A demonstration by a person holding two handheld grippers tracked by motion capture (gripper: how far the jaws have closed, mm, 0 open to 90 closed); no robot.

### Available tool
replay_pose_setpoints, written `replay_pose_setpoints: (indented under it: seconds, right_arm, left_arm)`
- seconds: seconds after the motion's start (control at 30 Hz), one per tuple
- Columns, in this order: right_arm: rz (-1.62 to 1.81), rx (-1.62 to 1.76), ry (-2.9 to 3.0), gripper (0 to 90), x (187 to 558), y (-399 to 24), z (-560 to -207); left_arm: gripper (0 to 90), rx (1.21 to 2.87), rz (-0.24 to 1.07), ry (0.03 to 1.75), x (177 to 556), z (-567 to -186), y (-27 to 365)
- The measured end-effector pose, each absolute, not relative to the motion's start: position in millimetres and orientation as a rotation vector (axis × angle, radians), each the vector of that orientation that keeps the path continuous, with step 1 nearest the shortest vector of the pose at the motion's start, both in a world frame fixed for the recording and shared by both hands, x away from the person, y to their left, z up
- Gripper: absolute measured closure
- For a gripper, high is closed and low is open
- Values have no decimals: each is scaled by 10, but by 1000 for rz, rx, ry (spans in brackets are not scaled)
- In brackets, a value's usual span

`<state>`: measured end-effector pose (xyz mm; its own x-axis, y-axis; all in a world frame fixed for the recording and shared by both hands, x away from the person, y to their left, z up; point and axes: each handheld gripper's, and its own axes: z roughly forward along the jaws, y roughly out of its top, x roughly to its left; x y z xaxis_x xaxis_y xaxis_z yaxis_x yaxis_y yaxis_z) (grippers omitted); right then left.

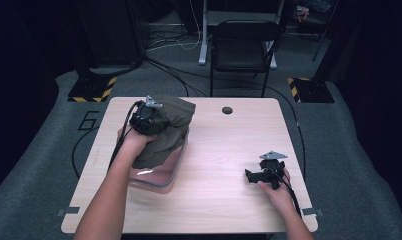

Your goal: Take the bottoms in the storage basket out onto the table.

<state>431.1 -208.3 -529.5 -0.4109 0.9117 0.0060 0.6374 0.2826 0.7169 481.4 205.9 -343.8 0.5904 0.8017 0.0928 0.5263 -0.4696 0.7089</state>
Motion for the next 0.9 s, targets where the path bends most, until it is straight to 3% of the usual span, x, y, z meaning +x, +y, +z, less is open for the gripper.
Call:
replay_pose_setpoints:
  seconds: [0.9]
  right_arm:
    - [913, 1394, 2151, 0, 4311, -2083, -5295]
  left_arm:
    - [688, 2209, 537, 967, 4814, -3401, 1667]
